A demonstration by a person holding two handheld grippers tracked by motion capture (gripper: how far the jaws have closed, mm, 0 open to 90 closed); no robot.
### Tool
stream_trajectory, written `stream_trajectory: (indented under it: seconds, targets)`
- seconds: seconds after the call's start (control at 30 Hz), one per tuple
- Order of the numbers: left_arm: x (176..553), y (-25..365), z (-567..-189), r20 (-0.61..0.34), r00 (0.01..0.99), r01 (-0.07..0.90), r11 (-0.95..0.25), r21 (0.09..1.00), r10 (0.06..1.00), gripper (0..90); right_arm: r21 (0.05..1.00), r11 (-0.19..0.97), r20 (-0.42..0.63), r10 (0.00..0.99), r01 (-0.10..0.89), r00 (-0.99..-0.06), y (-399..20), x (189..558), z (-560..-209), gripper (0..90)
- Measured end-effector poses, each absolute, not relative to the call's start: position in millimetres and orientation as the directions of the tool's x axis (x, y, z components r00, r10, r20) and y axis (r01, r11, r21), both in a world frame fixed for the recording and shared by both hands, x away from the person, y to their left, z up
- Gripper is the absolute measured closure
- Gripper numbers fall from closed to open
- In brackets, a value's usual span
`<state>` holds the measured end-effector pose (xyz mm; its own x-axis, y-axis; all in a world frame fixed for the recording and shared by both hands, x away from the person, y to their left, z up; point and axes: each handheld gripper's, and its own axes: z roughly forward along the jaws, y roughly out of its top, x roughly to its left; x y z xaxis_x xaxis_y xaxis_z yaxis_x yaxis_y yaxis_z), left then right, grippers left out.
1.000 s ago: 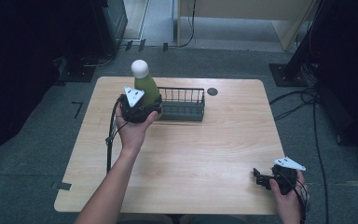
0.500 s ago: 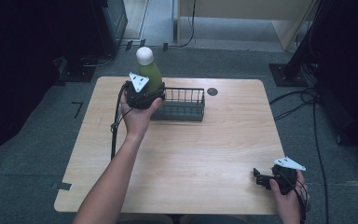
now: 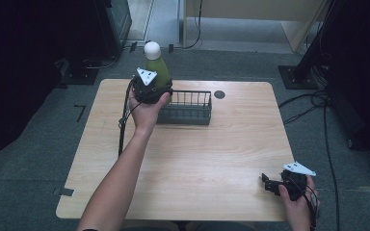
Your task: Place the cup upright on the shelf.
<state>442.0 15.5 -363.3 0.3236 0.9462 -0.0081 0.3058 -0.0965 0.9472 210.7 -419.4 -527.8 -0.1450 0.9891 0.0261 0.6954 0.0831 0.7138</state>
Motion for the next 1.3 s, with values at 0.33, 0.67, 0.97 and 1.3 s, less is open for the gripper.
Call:
stream_trajectory:
  seconds: [0.33, 0.67, 0.97, 1.3]
  targets:
    - [454, 8, -383, 0.025, 0.329, 0.352, -0.147, 0.924, 0.944, 20.9, 0.714, 0.083, 0.026, 0.989, 0.695, -0.145, -419, 211, -528, 0.0]
    - [460, 5, -403, 0.035, 0.331, 0.382, -0.168, 0.909, 0.943, 20.9, 0.714, 0.083, 0.026, 0.989, 0.695, -0.145, -419, 211, -528, 0.0]
    - [461, 15, -405, -0.022, 0.340, 0.382, -0.116, 0.917, 0.940, 20.1, 0.714, 0.083, 0.026, 0.989, 0.695, -0.145, -419, 211, -528, 0.0]
    - [462, 17, -408, -0.031, 0.357, 0.433, -0.136, 0.891, 0.934, 13.5, 0.714, 0.082, 0.027, 0.989, 0.696, -0.145, -419, 211, -528, 0.0]
